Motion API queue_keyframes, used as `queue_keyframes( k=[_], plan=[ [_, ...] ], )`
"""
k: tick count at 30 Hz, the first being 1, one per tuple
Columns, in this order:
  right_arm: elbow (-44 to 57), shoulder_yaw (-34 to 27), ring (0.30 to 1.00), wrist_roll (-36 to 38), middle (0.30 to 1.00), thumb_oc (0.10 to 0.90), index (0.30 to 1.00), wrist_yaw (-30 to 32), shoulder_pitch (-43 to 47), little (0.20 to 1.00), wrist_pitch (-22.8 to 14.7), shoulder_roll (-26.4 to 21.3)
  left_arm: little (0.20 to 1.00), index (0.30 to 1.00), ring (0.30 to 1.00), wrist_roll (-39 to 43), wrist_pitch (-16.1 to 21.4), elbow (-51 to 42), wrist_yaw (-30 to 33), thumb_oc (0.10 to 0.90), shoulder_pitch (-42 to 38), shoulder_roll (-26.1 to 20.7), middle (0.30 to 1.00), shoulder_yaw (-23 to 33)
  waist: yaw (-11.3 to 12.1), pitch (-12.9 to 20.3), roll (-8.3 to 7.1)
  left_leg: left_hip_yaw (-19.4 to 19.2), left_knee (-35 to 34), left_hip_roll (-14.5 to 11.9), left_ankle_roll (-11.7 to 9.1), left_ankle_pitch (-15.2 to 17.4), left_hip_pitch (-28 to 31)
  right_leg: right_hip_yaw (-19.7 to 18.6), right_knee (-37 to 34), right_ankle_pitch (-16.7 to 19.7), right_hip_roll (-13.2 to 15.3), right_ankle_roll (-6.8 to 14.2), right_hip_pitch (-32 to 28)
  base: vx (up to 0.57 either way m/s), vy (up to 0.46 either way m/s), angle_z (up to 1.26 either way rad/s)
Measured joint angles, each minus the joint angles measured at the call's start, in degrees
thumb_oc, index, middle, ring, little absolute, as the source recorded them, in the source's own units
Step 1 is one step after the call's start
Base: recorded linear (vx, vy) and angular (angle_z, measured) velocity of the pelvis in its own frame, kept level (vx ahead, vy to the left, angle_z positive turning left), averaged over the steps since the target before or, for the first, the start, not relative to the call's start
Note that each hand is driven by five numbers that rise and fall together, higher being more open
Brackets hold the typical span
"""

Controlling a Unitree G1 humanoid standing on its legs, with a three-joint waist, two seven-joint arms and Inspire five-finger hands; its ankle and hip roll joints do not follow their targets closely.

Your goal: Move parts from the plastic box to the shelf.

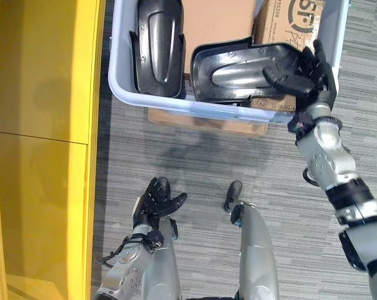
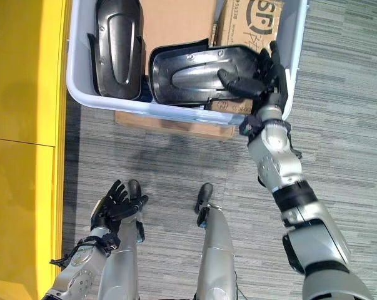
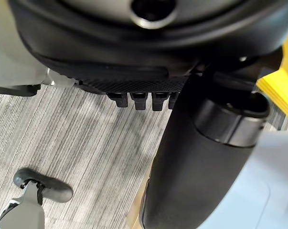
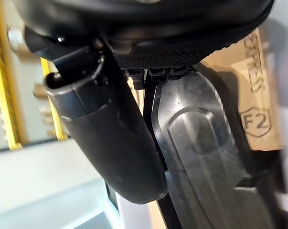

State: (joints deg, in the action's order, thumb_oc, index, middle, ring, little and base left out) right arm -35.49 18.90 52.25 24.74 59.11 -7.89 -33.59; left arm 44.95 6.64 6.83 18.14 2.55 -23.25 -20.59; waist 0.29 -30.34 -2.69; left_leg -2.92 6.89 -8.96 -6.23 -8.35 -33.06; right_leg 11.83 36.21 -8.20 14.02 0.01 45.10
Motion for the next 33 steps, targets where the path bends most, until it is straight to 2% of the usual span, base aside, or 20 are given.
queue_keyframes(
  k=[3, 6, 9, 13, 16, 19, 28, 33],
  plan=[
    [-7.63, -1.24, 1.000, 0.92, 1.000, 0.900, 1.000, 1.03, 5.66, 1.000, 0.05, 0.79, 1.000, 1.000, 1.000, 1.58, 0.06, -0.11, -0.07, 0.900, -0.27, 0.05, 1.000, -0.53, 1.15, 0.06, 0.19, -0.07, 0.00, 0.01, -0.05, -0.05, -0.16, -0.12, 0.21, 0.00, 0.03, -0.01, 0.36, 0.00, 0.000, 0.00],
    [-22.11, -1.65, 1.000, 0.89, 1.000, 0.900, 1.000, 1.00, 15.25, 1.000, 0.42, 1.56, 1.000, 1.000, 1.000, 1.92, 0.15, -0.10, -0.15, 0.900, -0.50, 0.02, 1.000, -0.67, 1.87, 0.08, 0.48, 0.06, -0.01, 0.16, -0.32, -0.25, -0.23, -0.07, 0.57, 0.00, 0.21, -0.01, 0.40, 0.00, -0.005, 0.02],
    [-27.45, -1.90, 1.000, 0.93, 1.000, 0.900, 1.000, 0.65, 18.65, 1.000, 1.77, 0.63, 1.000, 1.000, 1.000, 1.93, 0.56, -0.06, -0.25, 0.900, -0.72, -0.03, 1.000, -0.78, 2.88, 0.08, 0.82, 0.10, -0.03, 0.18, -0.35, -0.30, -0.47, -0.04, 0.76, -0.01, 0.26, -0.02, 0.63, 0.00, 0.000, 0.00],
    [-29.68, -1.66, 1.000, 0.92, 1.000, 0.900, 1.000, 0.40, 21.09, 1.000, 2.07, -0.76, 1.000, 1.000, 1.000, 1.93, 1.31, -0.10, -0.96, 0.900, -0.95, -0.10, 1.000, -0.79, 3.49, 0.09, 2.14, 0.19, -0.19, 0.27, -0.50, -0.52, -0.81, 0.03, 0.96, -0.02, 0.39, -0.03, 1.02, 0.00, 0.000, 0.00],
    [-32.55, -1.66, 1.000, 0.92, 1.000, 0.900, 1.000, -0.60, 23.07, 1.000, 2.17, -1.24, 1.000, 1.000, 1.000, 1.92, 1.96, -0.09, -1.20, 0.900, -1.14, -0.22, 1.000, -1.27, 4.04, 0.11, 2.58, 0.16, -0.29, 0.27, -0.52, -0.69, -0.92, -0.07, 1.51, -0.14, 0.42, -0.18, 1.54, 0.00, 0.000, 0.00],
    [-34.73, -1.17, 1.000, 0.87, 1.000, 0.900, 1.000, -1.04, 26.12, 1.000, 3.33, -3.54, 1.000, 1.000, 1.000, 1.92, 2.23, -0.27, -2.27, 0.900, -1.46, -0.14, 1.000, -2.13, 5.12, 0.18, 4.25, 0.51, -0.85, 0.33, -0.62, -1.30, -1.64, 0.15, 2.38, -0.39, 0.65, -0.36, 2.72, 0.00, -0.019, 0.08],
    [-34.64, 2.43, 1.000, 0.81, 1.000, 0.900, 1.000, -1.92, 28.17, 1.000, 3.14, -6.26, 1.000, 1.000, 1.000, 1.91, 2.69, -0.23, -2.70, 0.900, -1.45, -0.11, 1.000, -2.28, 6.04, 0.24, 5.87, 1.49, -1.86, 0.49, -0.77, -2.62, -2.84, 0.46, 4.66, -1.59, 1.17, -1.03, 5.01, 0.01, -0.013, 0.05],
    [-34.60, 4.20, 1.000, 0.98, 1.000, 0.900, 1.000, -3.09, 29.81, 1.000, 2.53, -7.42, 1.000, 1.000, 1.000, 1.92, 3.05, -0.06, -3.04, 0.900, -1.28, -0.06, 1.000, -2.27, 6.31, 0.26, 6.09, 1.86, -2.42, 0.46, -0.94, -3.36, -3.53, 0.78, 6.34, -2.28, 1.70, -1.86, 6.47, 0.00, -0.006, 0.05]
  ],
)
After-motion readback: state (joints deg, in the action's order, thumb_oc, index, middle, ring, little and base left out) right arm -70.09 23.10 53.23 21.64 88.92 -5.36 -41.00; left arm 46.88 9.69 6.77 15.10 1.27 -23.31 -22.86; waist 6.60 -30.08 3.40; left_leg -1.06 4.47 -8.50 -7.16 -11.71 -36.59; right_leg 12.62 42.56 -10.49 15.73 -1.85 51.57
